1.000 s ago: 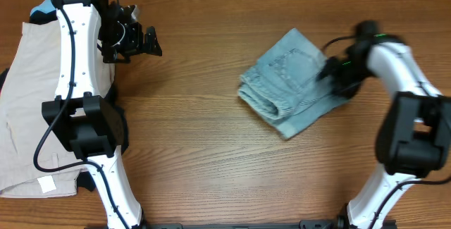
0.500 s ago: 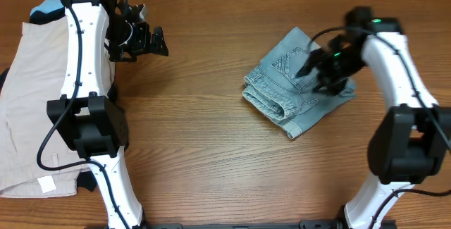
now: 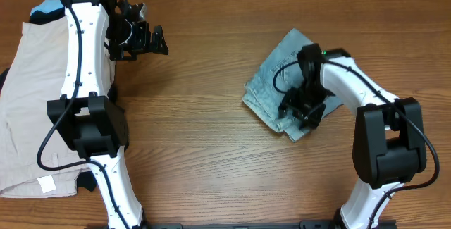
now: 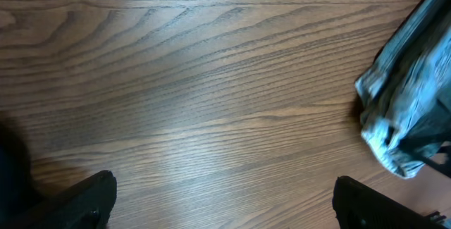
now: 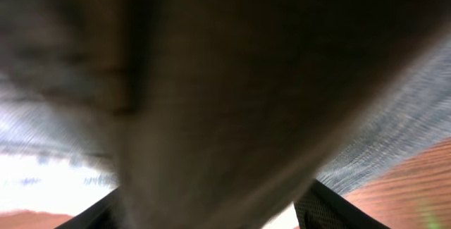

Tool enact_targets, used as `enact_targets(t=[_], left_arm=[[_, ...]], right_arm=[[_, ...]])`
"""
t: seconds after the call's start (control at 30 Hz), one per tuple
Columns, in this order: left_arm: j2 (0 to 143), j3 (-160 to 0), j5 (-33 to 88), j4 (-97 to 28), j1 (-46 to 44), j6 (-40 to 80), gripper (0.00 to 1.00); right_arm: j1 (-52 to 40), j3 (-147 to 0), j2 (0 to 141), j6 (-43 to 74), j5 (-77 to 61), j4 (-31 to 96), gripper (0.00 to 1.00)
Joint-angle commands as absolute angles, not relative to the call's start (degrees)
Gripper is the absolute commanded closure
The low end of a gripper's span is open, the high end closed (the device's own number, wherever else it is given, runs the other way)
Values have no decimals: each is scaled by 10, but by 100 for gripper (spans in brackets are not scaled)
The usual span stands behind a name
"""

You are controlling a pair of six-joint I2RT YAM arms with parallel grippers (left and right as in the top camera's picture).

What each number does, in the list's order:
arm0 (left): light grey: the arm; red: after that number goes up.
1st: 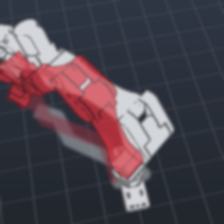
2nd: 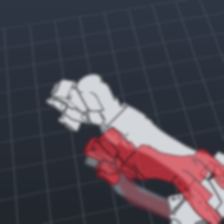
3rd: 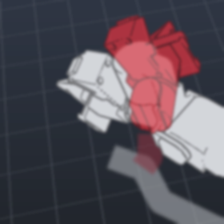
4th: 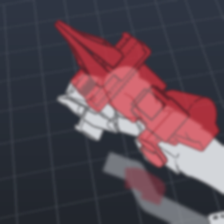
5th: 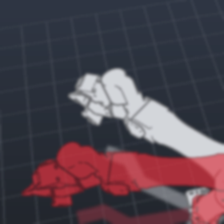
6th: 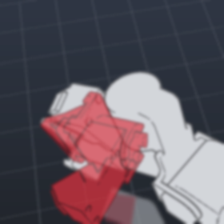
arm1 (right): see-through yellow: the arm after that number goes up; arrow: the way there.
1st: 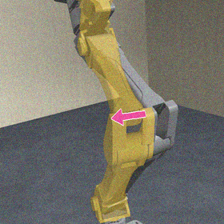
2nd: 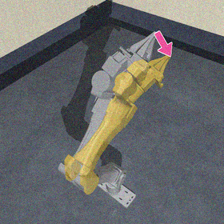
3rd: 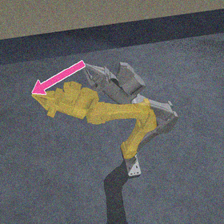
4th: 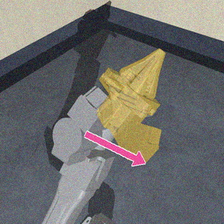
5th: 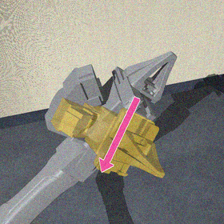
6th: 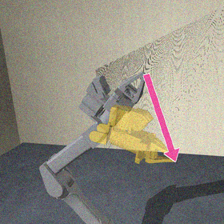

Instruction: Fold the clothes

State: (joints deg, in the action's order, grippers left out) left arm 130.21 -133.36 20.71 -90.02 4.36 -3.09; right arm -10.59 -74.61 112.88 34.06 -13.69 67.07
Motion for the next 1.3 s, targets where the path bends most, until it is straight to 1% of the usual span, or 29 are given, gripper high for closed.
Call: enact_targets(t=[0.0, 0.2, 0.3, 0.37, 0.53, 0.63, 0.77, 0.93, 1.0, 1.17, 1.2, 1.27], left_arm=[[1300, -1341, 203, -898, 43, -26, 0], [1300, -1341, 204, -894, 41, -26, 0], [1300, -1341, 203, -894, 37, -26, 0], [1300, -1341, 203, -894, 36, -26, 0], [1300, -1341, 204, -893, 36, -26, 0], [1300, -1341, 204, -887, 33, -25, 0], [1300, -1341, 203, -882, 26, -23, 0], [1300, -1341, 204, -875, 20, -23, 0], [1300, -1341, 203, -874, 16, -23, 0], [1300, -1341, 204, -872, 11, -21, 0], [1300, -1341, 203, -871, 10, -16, 0], [1300, -1341, 204, -869, 10, -10, 0]], right_arm=[[-105, -683, 1119, 357, -95, 669, 33], [-104, -637, 1119, 357, -81, 632, 34], [-103, -608, 1119, 373, -69, 576, 34], [-95, -590, 1119, 402, -33, 535, 37], [-56, -582, 1119, 408, 57, 478, 38], [-17, -582, 1119, 408, 84, 431, 37], [46, -582, 1119, 408, 80, 355, 38], [105, -582, 1119, 405, 46, 218, 39], [114, -582, 1119, 403, 25, 157, 41], [108, -582, 1120, 403, -3, 27, 40], [104, -582, 1121, 403, -10, 6, 39], [98, -583, 1121, 403, -33, -36, 33]])
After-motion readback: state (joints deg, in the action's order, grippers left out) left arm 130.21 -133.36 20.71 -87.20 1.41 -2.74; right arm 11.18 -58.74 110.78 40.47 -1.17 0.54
